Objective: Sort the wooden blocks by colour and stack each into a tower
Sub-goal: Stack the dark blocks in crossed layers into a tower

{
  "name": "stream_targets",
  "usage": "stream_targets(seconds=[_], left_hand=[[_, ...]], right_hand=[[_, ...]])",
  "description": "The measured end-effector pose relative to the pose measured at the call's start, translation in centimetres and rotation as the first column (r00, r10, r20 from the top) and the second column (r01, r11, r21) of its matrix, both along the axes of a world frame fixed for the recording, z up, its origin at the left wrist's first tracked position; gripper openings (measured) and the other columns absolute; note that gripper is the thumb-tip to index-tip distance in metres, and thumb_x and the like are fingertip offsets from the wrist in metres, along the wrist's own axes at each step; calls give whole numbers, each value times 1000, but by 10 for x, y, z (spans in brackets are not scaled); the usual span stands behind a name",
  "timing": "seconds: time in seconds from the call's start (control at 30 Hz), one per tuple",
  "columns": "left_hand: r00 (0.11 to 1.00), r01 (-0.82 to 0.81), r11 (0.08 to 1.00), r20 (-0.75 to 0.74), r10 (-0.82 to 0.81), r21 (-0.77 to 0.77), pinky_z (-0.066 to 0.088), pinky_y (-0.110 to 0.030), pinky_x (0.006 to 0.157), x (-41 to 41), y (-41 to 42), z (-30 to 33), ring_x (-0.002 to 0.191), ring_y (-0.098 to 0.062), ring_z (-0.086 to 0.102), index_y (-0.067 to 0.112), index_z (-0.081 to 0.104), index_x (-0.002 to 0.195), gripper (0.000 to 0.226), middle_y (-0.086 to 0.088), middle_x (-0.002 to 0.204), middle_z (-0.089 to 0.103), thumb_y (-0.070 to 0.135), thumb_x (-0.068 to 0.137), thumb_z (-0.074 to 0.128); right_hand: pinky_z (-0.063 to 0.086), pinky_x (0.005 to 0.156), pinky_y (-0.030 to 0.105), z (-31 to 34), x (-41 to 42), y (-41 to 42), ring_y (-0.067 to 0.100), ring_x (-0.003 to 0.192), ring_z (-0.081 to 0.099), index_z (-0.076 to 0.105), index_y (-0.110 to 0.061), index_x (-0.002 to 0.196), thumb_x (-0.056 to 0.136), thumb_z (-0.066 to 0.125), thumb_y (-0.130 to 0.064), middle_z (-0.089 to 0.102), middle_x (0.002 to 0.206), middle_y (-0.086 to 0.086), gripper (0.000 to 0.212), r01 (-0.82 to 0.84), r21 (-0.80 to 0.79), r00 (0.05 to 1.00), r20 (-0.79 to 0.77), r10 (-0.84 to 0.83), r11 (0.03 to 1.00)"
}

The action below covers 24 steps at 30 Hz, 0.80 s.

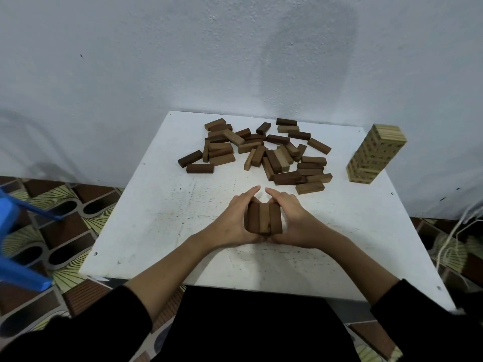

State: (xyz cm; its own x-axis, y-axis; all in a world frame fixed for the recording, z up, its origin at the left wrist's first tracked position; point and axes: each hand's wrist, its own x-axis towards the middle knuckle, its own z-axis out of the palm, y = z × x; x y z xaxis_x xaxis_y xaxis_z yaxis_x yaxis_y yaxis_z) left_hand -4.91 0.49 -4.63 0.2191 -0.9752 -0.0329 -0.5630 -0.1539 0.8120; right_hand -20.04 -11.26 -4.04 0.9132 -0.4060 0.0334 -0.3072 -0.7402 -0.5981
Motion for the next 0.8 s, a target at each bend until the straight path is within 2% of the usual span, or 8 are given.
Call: stream_targets(seconds=[0.13,0.23,0.33,0.43,0.5,0.57,0.67,0.8], left_hand=[[1000,-21,1000,-11,21,-3,35,-26,98,-1,0,-2,117,-10,38,27,18,149,107,6,127,43,22,65,86],[999,-41,999,-36,41,-8,36,-31,105,-4,2,-1,123,-11,35,25,15,149,111,5,134,40,20,64,86],[994,-106,994,-31,106,-3,27,-36,114,-9,6,-2,139,-14,20,19,8,150,120,2,151,24,26,62,88],[990,-134,991,44,133,12,21,-40,117,-14,13,-11,145,-18,11,18,4,151,119,0,157,11,37,65,84],[987,-123,992,107,121,14,18,-42,118,-17,16,-15,145,-21,8,15,1,151,116,-2,158,9,47,66,74],[981,-106,994,168,102,16,10,-36,119,-21,16,-16,146,-21,5,11,-1,151,112,-5,158,7,48,66,62],[971,-85,996,223,83,0,2,-32,119,-23,18,-17,146,-18,0,9,-3,151,108,-6,159,5,48,68,55],[958,-74,997,277,69,5,-3,-29,119,-22,17,-23,147,-16,-4,8,-5,150,107,-6,160,1,49,69,52]], right_hand=[[37,95,31,-2,2,2,12,108,34,19,-11,147,65,84,-21,42,123,5,104,26,12,1000,-2,-26,1000],[38,97,32,-2,2,2,11,110,33,13,-14,148,64,85,-22,38,125,3,110,42,53,999,-10,-41,998],[31,102,29,-7,-2,5,5,121,26,4,-22,149,63,85,-34,30,140,-2,119,115,143,993,-7,-115,983],[25,103,27,-16,-5,19,2,126,18,1,-21,149,65,73,-54,21,151,-5,116,212,253,974,29,-227,944],[22,104,26,-23,-5,30,5,130,19,2,-18,149,67,66,-59,19,153,-2,111,248,220,961,64,-268,944],[20,107,26,-28,-5,36,13,136,21,6,-13,149,69,61,-64,21,153,4,110,269,141,954,99,-284,953],[22,109,27,-28,-5,39,20,137,25,12,-6,149,68,50,-72,25,152,10,111,286,46,952,98,-289,957],[22,110,27,-33,-6,39,21,139,26,7,-8,150,73,53,-69,22,154,8,109,283,-45,958,49,-281,958]])
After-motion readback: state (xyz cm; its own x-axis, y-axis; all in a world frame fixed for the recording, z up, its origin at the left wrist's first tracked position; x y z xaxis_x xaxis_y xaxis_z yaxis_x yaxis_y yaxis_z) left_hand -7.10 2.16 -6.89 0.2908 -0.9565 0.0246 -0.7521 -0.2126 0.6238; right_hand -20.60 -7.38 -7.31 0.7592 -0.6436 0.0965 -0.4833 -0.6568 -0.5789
